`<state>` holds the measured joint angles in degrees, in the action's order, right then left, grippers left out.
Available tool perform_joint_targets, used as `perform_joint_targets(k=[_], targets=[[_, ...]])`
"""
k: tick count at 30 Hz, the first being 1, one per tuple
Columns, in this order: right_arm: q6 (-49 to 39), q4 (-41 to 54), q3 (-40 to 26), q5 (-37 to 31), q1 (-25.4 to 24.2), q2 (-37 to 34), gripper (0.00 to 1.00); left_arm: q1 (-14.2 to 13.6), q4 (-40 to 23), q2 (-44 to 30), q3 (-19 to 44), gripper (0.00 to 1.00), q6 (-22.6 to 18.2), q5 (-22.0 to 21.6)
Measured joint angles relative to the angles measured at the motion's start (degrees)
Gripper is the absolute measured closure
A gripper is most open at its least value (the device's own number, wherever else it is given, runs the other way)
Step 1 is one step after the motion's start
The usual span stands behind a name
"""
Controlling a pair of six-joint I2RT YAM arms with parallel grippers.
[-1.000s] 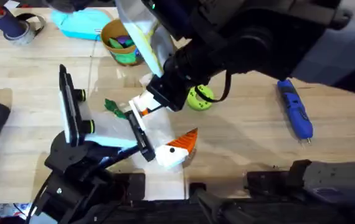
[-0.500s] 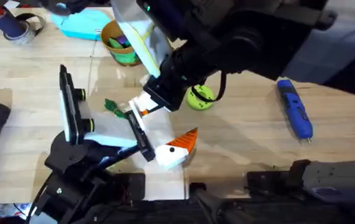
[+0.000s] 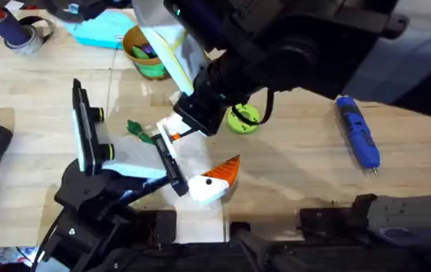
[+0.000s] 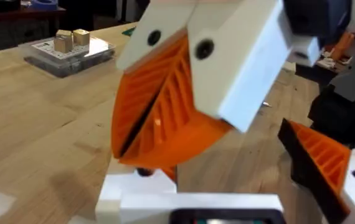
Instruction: Pick up the gripper from the table and insert it into the empty holder that is missing its gripper. Then pick up a screw, insert it into the mounting hole, and use the screwdriver to tighten it. Finally, clean up the table by picking up the vegetable and placing it into the bucket.
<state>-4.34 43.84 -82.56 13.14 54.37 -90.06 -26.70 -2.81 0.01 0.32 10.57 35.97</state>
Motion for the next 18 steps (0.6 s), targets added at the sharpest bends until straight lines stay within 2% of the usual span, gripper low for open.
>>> perform_joint_targets(k=[10,13,18], targets=[[0.0,0.6,-0.1,0.0,0.0,0.0,0.993,0.0,0.0,0.0,0.0,0.007,0.2,0.1],[0.0,1.2,-0.2,-0.2,0.0,0.0,0.909,-0.1,0.0,0.0,0.0,0.007,0.2,0.1],[-0.3,1.3,-0.2,-0.2,0.0,0.0,0.631,-0.1,0.0,0.0,0.0,0.007,0.2,0.1]])
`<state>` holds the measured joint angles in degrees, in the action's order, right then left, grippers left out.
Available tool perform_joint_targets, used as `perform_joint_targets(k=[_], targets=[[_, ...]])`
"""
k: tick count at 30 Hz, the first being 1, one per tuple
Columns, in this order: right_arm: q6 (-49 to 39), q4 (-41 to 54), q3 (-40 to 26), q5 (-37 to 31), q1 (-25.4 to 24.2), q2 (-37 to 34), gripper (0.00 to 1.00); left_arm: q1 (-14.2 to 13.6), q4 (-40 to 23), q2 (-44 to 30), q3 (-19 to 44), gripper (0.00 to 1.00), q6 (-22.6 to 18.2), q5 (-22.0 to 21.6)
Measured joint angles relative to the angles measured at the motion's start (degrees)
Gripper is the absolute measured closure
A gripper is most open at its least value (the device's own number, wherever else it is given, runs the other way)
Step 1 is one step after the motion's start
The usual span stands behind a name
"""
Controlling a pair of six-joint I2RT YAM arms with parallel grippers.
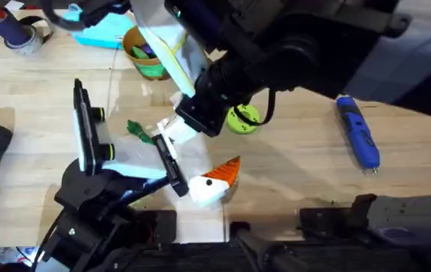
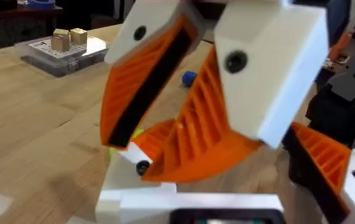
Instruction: Pick up the gripper from the table and insert it into the empty holder that is missing its gripper. Then pick up a screw, insert it into the mounting hole, and use the screwdriver to tighten it. Finally, clean up the table by picking up the vegetable and placing it into the bucket.
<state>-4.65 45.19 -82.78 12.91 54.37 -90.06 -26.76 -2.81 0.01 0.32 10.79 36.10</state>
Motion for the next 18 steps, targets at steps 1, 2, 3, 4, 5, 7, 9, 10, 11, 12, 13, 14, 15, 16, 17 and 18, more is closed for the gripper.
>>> perform_joint_targets(k=[1,2,3,4,5,7,9,10,11,12,13,14,15,16,17,18], targets=[[0.2,0.0,0.0,0.0,0.0,0.0,0.595,0.0,0.0,0.0,0.0,0.007,0.0,0.0],[0.2,0.0,0.0,0.0,0.0,0.0,0.529,0.0,0.0,0.0,0.0,0.007,0.0,0.0],[0.1,0.0,0.0,0.0,0.0,0.0,0.442,0.0,0.0,0.0,0.0,0.007,0.0,0.0],[0.1,0.2,0.0,-0.5,0.0,0.1,0.303,0.0,0.0,0.0,0.0,0.007,0.0,0.0],[0.1,0.5,0.0,-0.9,-0.1,0.4,0.224,0.0,0.0,0.0,0.0,0.007,-0.2,-0.1],[0.2,1.2,0.0,-1.6,-0.4,0.9,0.055,0.0,0.0,0.0,0.0,0.007,-0.3,-0.1],[0.1,1.2,0.0,-1.7,-0.5,1.9,0.01,0.0,0.2,0.0,0.0,0.007,-0.5,-0.1],[0.1,1.3,0.0,-1.7,-0.7,2.5,0.007,0.0,0.2,0.0,0.0,0.007,-0.5,-0.1],[0.1,1.5,0.0,-1.7,-0.8,3.2,0.007,0.0,0.2,0.0,0.0,0.007,-0.6,-0.1],[0.1,1.6,0.0,-1.6,-1.0,4.0,0.007,0.0,0.2,0.0,0.0,0.007,-0.7,-0.1],[0.1,1.9,0.0,-1.6,-1.5,4.7,0.007,0.0,0.2,0.0,0.0,0.007,-0.7,-0.1],[0.1,2.2,0.0,-1.6,-2.0,5.4,0.007,0.0,0.2,0.0,0.0,0.007,-0.8,-0.1],[0.1,2.5,0.0,-1.6,-2.7,6.1,0.005,0.0,0.2,0.0,0.0,0.007,-0.8,-0.1],[0.1,2.8,0.0,-1.7,-3.4,6.8,0.005,0.0,0.2,0.0,0.0,0.007,-0.8,-0.1],[0.1,3.0,0.0,-1.7,-4.0,7.3,0.004,0.0,0.2,0.0,0.0,0.007,-0.9,-0.1],[0.1,3.1,0.0,-1.7,-4.3,7.5,0.004,0.0,0.2,0.0,0.0,0.007,-0.9,-0.1]])
